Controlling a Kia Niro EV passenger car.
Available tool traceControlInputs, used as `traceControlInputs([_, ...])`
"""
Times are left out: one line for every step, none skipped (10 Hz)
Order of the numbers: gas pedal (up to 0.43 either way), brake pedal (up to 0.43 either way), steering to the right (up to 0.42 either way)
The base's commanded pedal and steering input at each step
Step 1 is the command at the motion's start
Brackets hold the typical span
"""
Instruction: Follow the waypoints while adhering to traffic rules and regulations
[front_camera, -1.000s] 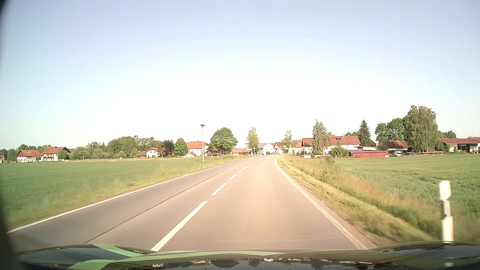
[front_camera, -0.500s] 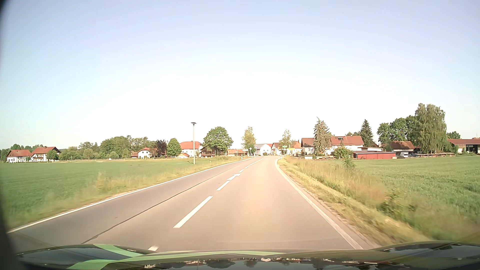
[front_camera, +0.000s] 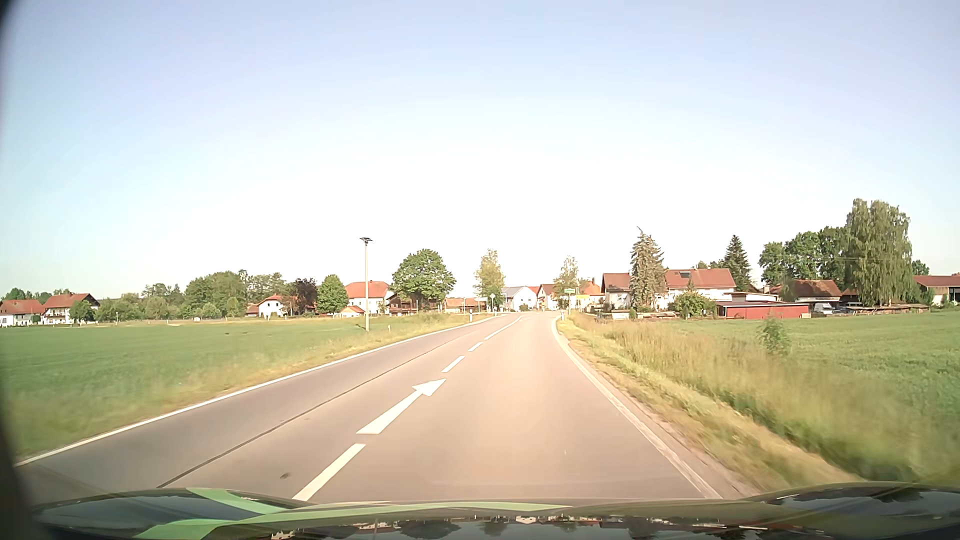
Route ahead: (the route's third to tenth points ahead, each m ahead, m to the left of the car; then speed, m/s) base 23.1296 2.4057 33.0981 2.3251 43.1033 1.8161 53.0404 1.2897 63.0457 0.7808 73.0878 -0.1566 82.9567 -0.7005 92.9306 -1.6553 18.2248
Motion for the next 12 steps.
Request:
traceControlInputs([0.000,0.061,0.004])
traceControlInputs([0.000,0.061,0.004])
traceControlInputs([0.000,0.061,0.004])
traceControlInputs([0.000,0.061,0.004])
traceControlInputs([0.000,0.049,0.004])
traceControlInputs([0.000,0.018,0.004])
traceControlInputs([0.000,0.012,0.004])
traceControlInputs([0.000,0.012,0.004])
traceControlInputs([0.000,0.018,0.004])
traceControlInputs([0.000,0.030,0.004])
traceControlInputs([0.000,0.043,0.004])
traceControlInputs([0.000,0.061,0.004])
